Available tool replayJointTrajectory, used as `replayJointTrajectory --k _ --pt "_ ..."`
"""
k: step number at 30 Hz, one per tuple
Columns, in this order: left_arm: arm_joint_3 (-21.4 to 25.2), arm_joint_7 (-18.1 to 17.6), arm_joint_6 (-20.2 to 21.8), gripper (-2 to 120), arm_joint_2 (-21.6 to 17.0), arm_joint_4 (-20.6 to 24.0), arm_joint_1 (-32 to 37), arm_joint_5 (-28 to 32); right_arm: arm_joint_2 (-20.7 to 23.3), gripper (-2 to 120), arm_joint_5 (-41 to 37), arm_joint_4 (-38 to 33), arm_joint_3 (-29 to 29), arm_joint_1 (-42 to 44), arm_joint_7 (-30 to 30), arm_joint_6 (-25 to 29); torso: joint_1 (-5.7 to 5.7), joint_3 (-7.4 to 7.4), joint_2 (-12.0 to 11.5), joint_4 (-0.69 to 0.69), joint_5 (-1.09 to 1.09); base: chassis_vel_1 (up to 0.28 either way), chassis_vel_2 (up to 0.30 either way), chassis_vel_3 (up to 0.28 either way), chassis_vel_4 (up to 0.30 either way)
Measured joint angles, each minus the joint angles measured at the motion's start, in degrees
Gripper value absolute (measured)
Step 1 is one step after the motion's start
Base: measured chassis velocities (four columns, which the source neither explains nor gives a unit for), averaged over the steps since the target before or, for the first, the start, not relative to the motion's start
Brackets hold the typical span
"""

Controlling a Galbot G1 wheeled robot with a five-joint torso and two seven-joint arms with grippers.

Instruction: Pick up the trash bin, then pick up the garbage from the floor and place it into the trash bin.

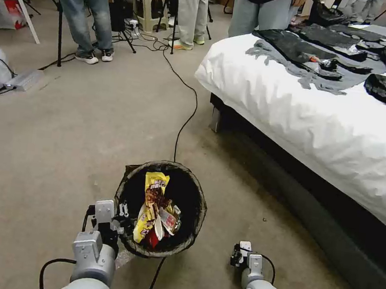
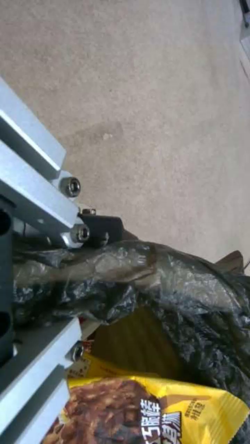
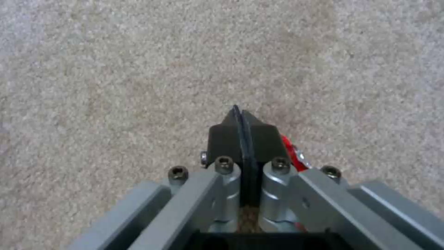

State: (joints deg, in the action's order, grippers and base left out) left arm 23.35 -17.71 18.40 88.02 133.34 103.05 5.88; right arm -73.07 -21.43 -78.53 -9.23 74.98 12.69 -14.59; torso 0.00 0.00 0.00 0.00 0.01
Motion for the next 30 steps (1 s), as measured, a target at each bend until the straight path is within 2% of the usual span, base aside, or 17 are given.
replayJointTrajectory --k 15,20,27,30 --pt "0.0 0.0 0.0 0 0.1 0.1 0.1 -0.1 0.4 0 3.1 0.1 -0.4 -0.2 -0.1 3.1 0.00 0.00 0.0 0.00 0.00 0.000 0.000 0.000 0.000" --pt "0.0 0.0 0.0 0 0.1 0.2 0.1 -0.1 0.6 0 5.1 -2.8 -1.1 0.8 0.7 5.0 0.00 0.00 0.0 0.00 -0.02 0.000 0.000 0.000 0.000" --pt "-0.1 0.0 0.0 0 0.0 0.3 0.3 -0.2 1.4 0 5.8 -5.0 -1.0 2.7 0.7 3.4 0.00 0.00 0.0 0.00 -0.01 0.000 0.000 0.000 0.000" --pt "0.1 0.0 0.0 0 0.0 0.3 0.3 -0.1 1.5 7 6.3 -5.3 -0.9 3.3 0.8 3.1 0.00 0.00 0.0 -0.01 -0.01 0.000 0.000 0.000 0.000"
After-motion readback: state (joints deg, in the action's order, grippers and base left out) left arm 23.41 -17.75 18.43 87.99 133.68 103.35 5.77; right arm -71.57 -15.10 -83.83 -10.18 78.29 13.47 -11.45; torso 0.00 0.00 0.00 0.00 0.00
